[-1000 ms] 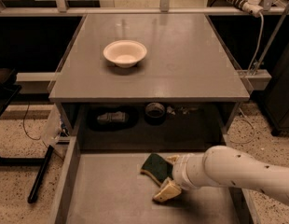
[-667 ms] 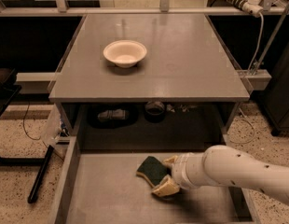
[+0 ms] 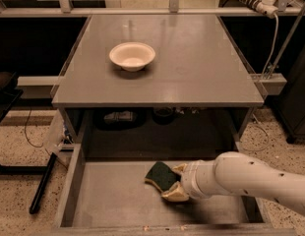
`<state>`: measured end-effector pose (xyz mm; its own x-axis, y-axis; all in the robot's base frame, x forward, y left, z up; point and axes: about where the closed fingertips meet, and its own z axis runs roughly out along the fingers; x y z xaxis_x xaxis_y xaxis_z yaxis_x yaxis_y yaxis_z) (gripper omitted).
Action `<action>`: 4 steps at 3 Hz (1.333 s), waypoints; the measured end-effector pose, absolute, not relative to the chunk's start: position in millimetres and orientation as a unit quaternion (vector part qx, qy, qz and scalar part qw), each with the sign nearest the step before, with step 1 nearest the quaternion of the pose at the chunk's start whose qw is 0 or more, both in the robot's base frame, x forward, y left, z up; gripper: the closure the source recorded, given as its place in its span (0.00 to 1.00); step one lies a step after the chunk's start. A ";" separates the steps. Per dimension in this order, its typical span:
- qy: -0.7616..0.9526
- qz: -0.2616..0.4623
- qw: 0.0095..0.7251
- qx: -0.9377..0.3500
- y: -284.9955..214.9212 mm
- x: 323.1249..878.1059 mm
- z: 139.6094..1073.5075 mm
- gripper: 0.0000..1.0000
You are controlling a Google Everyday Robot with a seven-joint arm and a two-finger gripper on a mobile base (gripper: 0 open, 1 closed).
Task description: Pick sponge from top drawer and place on counter
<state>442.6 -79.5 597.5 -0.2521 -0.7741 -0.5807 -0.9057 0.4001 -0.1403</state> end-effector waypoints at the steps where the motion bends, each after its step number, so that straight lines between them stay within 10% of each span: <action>1: 0.778 0.118 0.296 -0.542 -78.9 444.0 616.1 1.00; 4: 0.748 0.139 0.292 -0.580 -95.1 451.6 751.4 1.00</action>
Offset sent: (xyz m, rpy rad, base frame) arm -0.0051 0.0019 0.1170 0.0860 0.0653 0.1686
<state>451.6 -95.1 751.4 -0.1566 -0.7865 -0.5974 -0.9486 0.2881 -0.1306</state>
